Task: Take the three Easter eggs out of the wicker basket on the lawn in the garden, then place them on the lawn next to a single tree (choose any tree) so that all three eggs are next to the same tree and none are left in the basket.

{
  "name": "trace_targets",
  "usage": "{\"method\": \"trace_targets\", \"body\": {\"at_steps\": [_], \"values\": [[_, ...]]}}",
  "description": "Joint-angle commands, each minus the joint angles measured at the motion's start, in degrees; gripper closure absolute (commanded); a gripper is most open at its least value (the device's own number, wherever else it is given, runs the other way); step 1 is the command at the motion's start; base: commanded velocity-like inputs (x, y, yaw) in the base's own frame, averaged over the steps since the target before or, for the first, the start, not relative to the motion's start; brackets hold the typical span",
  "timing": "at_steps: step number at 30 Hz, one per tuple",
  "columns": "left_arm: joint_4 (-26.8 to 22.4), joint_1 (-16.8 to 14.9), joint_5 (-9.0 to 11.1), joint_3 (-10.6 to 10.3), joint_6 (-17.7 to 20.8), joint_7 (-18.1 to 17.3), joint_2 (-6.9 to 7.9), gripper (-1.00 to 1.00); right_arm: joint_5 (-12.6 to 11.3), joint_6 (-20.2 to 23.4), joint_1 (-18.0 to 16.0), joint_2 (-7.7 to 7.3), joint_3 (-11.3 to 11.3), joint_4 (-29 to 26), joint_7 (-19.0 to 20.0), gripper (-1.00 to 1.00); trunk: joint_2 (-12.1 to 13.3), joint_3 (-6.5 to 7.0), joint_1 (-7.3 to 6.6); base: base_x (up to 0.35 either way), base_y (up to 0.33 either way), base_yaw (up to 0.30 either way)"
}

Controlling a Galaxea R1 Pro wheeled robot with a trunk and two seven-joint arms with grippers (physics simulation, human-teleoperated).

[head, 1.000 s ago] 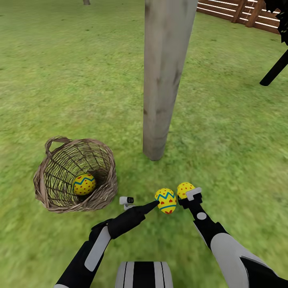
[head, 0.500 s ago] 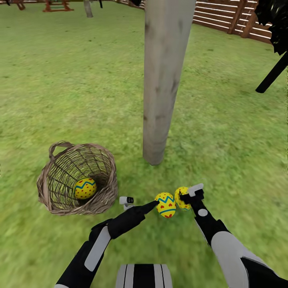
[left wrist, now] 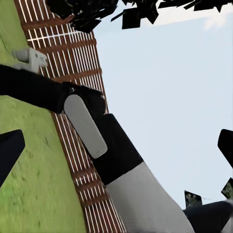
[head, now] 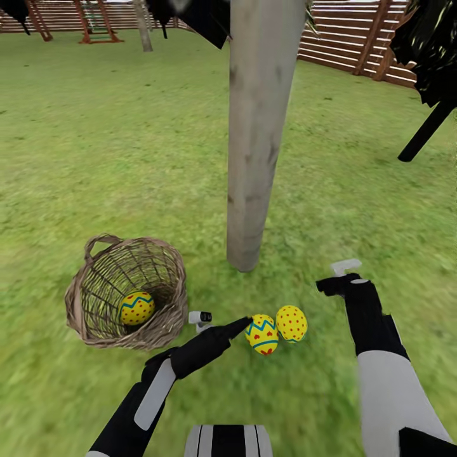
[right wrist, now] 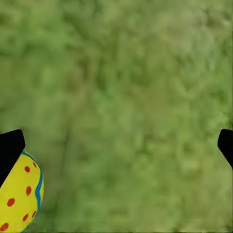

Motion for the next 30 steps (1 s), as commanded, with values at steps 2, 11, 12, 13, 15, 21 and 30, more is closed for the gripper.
{"method": "trace_targets", "body": {"at_steps": [2, 11, 12, 13, 15, 21, 30], "values": [[0.0, 0.0, 0.4, -0.1, 0.5, 0.0, 0.00, -1.00, 0.6, 4.3, 0.0, -0.84, -1.3, -2.5, 4.9, -1.00, 0.0, 0.41, -0.06, 0.000, 0.000, 0.000], [-0.7, 0.0, 0.4, -1.5, 0.6, 0.1, -0.47, -1.00, 1.0, 21.7, 0.1, -8.17, -3.5, -11.4, 40.7, -1.00, 0.1, 1.08, -0.13, 0.000, 0.000, 0.000], [-0.7, 0.0, 0.5, -3.1, 0.5, 0.0, -0.46, -1.00, 0.8, 22.3, 0.1, -8.45, -3.5, -12.4, 43.1, -1.00, 0.1, 1.08, -0.13, 0.000, 0.000, 0.000], [-0.7, 0.0, 0.5, -3.4, 0.5, 0.0, -0.45, -1.00, 0.8, 22.4, 0.1, -8.46, -3.5, -12.3, 43.5, -1.00, 0.1, 1.08, -0.13, 0.000, 0.000, 0.000], [-0.5, 0.0, 0.5, -3.7, 0.5, 0.0, -0.45, -1.00, 0.7, 22.5, 0.1, -8.38, -3.5, -12.1, 44.0, -1.00, 0.1, 1.08, -0.13, 0.000, 0.000, 0.000], [-0.6, 0.0, 2.0, -4.3, 0.6, 0.2, -0.74, -1.00, 0.7, 22.5, 0.1, -8.10, -3.4, -11.9, 44.3, -1.00, 0.1, 1.74, -0.21, 0.052, 0.000, 0.000], [-1.1, -0.1, 5.4, -4.5, 0.8, 4.9, -0.85, -1.00, 1.3, 22.3, 0.1, -7.94, -3.2, -9.2, 44.0, -1.00, 0.2, 3.73, -0.44, 0.176, 0.000, 0.000]]}}
